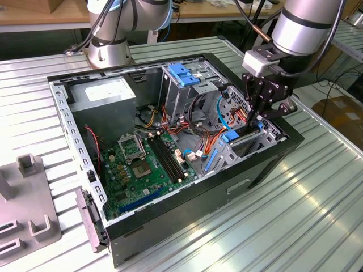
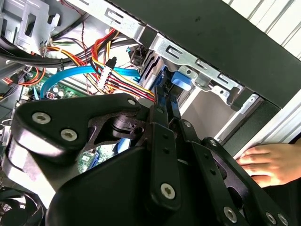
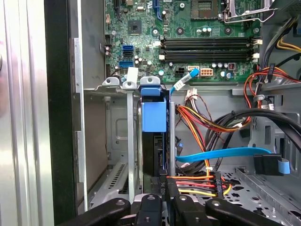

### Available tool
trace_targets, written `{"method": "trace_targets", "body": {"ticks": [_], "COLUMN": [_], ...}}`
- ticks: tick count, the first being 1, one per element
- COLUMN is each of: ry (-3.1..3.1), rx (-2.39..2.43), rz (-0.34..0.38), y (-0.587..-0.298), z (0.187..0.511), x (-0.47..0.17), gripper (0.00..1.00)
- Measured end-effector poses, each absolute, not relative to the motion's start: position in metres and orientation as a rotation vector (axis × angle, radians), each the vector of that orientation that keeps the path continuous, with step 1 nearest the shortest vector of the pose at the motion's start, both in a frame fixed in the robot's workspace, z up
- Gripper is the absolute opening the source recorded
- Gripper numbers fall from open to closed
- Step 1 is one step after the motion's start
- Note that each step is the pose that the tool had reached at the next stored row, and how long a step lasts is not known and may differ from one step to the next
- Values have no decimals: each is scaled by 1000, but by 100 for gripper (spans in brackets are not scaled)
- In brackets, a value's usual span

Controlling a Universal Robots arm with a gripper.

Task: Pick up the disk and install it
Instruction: 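Insert the disk into the insertion slot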

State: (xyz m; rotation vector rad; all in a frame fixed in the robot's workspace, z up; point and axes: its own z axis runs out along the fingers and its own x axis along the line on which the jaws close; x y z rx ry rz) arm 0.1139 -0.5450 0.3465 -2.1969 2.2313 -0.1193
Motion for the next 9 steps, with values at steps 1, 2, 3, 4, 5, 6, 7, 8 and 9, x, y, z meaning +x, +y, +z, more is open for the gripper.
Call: {"method": "trace_targets", "body": {"ticks": [1,2,3,4,5,6,7,8,9], "ry": [2231,2231,2231,2231,2231,2231,2231,2231,2231], "rx": [-2197,-2197,-2197,-2197,-2197,-2197,-2197,-2197,-2197], "rz": [-119,-119,-119,-119,-119,-119,-119,-119,-119], "y": [-545,-544,-544,-544,-544,-544,-544,-544,-544], "z": [346,346,346,346,346,346,346,346,346], "x": [114,114,114,114,114,114,114,114,114], "gripper": [16,16,16,16,16,16,16,16,16]}}
